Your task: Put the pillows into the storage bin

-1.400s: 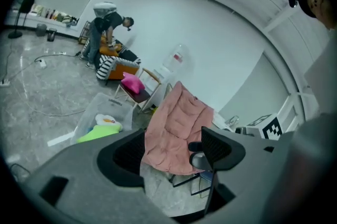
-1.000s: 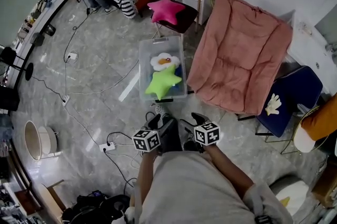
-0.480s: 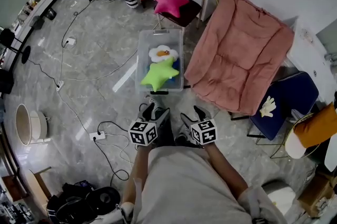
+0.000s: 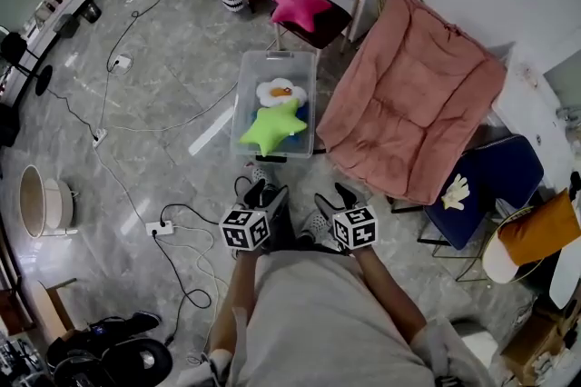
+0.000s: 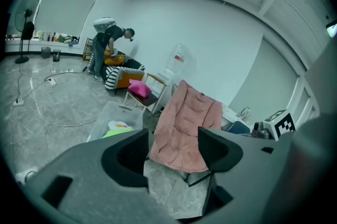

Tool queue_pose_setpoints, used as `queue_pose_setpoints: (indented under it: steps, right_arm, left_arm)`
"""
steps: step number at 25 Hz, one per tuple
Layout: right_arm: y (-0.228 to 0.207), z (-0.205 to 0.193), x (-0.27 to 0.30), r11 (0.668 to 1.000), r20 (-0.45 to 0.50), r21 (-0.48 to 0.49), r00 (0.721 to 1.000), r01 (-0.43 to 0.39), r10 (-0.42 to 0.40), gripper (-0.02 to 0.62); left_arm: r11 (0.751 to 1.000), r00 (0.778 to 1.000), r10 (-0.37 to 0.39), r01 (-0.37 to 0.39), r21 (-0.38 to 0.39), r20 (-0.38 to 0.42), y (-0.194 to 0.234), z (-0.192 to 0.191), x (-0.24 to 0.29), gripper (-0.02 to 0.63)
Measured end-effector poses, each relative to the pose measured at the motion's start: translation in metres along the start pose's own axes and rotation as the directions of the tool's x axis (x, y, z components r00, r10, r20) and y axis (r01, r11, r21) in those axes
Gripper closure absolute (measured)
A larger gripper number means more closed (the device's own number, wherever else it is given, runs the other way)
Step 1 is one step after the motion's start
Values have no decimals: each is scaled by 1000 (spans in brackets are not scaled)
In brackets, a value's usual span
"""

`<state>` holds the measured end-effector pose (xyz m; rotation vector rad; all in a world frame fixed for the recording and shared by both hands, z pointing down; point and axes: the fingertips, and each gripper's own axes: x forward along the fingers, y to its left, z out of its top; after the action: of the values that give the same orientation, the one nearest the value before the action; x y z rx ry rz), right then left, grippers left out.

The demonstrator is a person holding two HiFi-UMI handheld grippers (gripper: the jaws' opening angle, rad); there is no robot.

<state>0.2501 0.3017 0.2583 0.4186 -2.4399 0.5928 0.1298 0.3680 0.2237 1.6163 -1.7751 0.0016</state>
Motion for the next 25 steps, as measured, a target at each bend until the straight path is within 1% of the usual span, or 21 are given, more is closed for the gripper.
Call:
queue_pose_setpoints:
  steps: [3, 4, 5, 6, 7, 9, 10, 11, 16, 19, 22, 25]
  right_arm:
    - [-6, 4, -8, 998, 31, -52, 999, 42, -41, 376]
    - [-6, 5, -11, 997, 41, -63, 998, 51, -48, 377]
    - [-6, 6, -12, 997, 49, -62, 998, 53, -50, 384]
    - [-5, 6, -14, 997, 56, -53, 997, 52, -49, 407]
    - [-5, 4, -14, 998, 59, -41, 997, 49, -47, 426]
    - [-7, 1, -16, 999, 60, -23, 997, 46, -45, 434]
    - [-8, 0, -17, 999, 61, -17, 997, 45, -44, 454]
    - [-9, -1, -18, 999, 62, -9, 997, 43, -43, 474]
    - [-7, -10, -18, 999, 53, 9, 998, 33, -34, 531]
    - [-9, -9, -16, 999, 58, 23, 998, 28, -29, 573]
    - [-8, -8, -14, 999, 61, 36, 998, 21, -23, 581]
    - [-8, -5, -13, 999, 65, 29, 998, 15, -17, 583]
  left_arm:
    - [1000, 1000, 10, -10, 2, -2, -1, -3, 3, 342]
    - [1000, 1000, 12, -12, 3, 2, -1, -2, 2, 361]
    - [1000, 1000, 14, -14, 5, 7, -1, -1, 1, 381]
    - [1000, 1000, 18, -18, 9, 13, -1, 0, 0, 411]
    - [1000, 1000, 20, -21, 13, 19, -1, 1, -1, 428]
    - [999, 999, 28, -28, 21, 28, -2, 2, -1, 459]
    - [999, 999, 33, -34, 24, 31, -3, 1, -1, 484]
    - [999, 999, 40, -40, 25, 31, -4, 1, -2, 502]
    - [998, 998, 57, -58, 18, 20, 2, -9, -7, 581]
    - [998, 998, 59, -59, 9, 25, 5, -7, -8, 589]
    - [998, 998, 58, -58, 9, 12, 5, -8, -8, 588]
    - [999, 999, 52, -52, 10, -1, 4, -9, -4, 588]
